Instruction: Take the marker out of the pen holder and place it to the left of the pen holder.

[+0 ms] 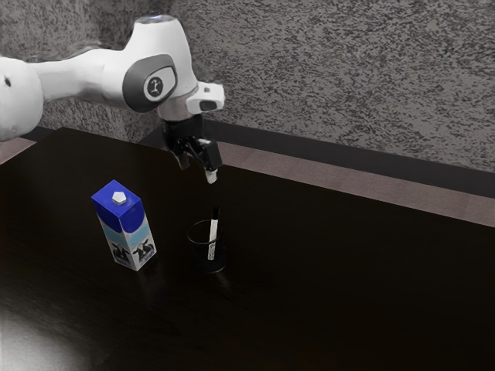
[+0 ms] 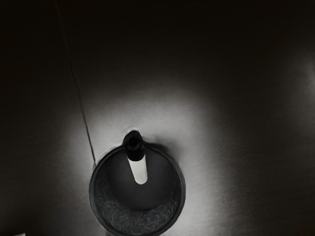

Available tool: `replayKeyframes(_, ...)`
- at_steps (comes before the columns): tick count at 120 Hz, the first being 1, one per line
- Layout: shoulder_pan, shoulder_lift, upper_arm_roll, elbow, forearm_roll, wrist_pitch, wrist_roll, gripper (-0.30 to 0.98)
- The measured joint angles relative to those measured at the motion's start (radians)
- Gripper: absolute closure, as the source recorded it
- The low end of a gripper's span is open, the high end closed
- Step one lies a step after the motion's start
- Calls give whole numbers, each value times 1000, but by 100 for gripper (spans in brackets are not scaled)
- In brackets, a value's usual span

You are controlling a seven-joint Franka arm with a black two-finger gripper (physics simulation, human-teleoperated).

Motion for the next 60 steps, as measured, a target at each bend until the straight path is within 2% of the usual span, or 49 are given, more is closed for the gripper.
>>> replayKeyframes(13,36,127,28,-8,-223,160,106,1)
replayKeyframes(30,41,156,60,-55,-406,277,225,0)
replayKeyframes(40,39,143,81,-108,-461,317,286,0)
replayKeyframes(48,32,137,85,-120,-478,338,326,0)
replayKeyframes(55,0,114,99,-122,-448,352,361,0)
replayKeyframes(60,-89,79,163,-139,-409,371,381,1)
